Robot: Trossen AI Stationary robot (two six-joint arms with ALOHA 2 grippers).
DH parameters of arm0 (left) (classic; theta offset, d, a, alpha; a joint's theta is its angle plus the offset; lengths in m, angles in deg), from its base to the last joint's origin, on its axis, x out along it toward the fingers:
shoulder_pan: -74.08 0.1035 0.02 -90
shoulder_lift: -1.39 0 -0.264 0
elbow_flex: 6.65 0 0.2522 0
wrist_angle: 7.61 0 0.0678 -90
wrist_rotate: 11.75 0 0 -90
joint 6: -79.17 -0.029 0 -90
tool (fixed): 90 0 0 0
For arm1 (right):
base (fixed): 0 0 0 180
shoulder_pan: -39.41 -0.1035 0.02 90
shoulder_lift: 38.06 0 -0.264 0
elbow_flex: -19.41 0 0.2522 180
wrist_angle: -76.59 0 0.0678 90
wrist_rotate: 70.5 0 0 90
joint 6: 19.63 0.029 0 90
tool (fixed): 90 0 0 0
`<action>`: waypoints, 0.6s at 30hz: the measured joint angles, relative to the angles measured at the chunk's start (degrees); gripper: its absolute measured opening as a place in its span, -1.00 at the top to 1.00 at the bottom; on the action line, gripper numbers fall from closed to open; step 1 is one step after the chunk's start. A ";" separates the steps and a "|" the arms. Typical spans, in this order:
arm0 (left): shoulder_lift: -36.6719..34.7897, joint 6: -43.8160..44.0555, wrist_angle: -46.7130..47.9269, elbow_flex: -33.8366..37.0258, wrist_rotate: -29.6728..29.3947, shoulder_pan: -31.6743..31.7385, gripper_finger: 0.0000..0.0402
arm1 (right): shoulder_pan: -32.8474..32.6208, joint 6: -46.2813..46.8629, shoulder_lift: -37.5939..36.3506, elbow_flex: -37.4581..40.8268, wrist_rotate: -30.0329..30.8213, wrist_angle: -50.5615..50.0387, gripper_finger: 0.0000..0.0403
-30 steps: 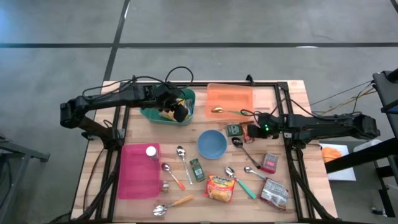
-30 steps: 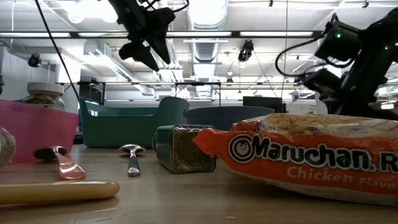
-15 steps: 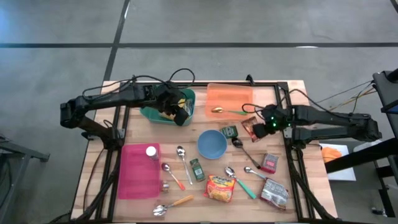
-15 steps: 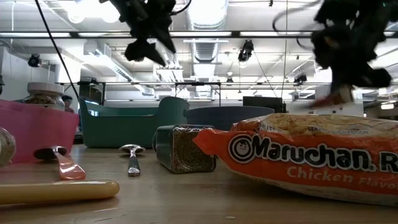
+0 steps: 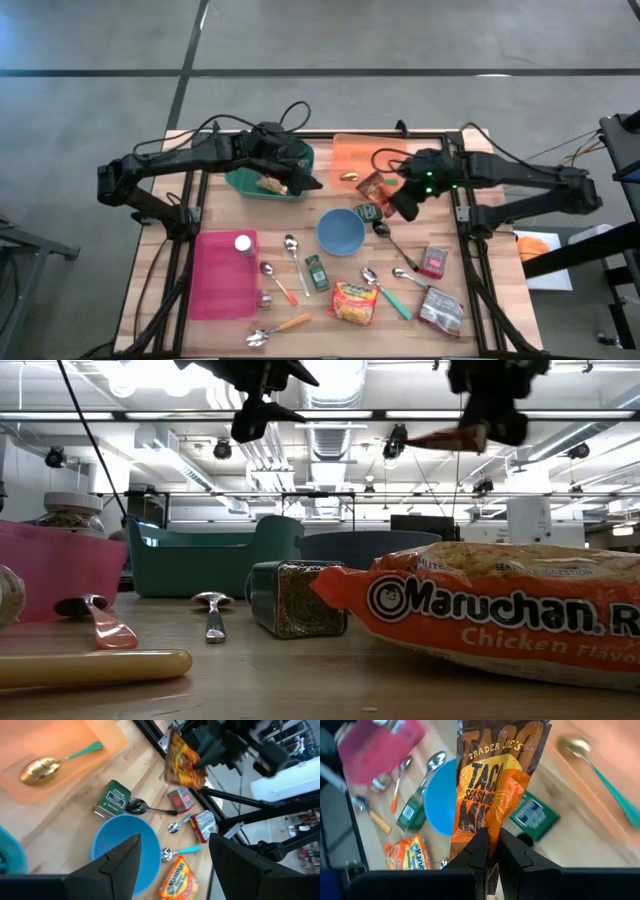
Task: Pick & Place Food Item
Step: Put the orange seasoning bag into the pink bin
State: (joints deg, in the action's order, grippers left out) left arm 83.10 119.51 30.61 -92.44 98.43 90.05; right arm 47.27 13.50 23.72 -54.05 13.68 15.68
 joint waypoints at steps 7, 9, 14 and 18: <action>0.04 0.24 0.02 0.04 -0.01 0.00 -0.17 | -4.57 -9.62 12.16 -11.55 1.31 0.18 0.92; 0.04 0.25 0.03 0.04 0.35 -0.04 -0.17 | -5.21 -12.04 14.83 -14.75 1.59 0.11 0.92; 1.09 0.20 -0.93 0.06 3.17 -1.48 -0.17 | -5.64 -16.46 19.79 -21.29 1.71 -0.04 0.92; 2.38 0.16 -2.97 0.04 4.98 -3.20 -0.17 | -5.60 -18.56 22.20 -24.28 1.66 -0.13 0.92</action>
State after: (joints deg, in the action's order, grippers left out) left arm 85.48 119.67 27.64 -92.39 103.41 86.85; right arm 41.67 -5.05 45.91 -78.33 15.34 15.55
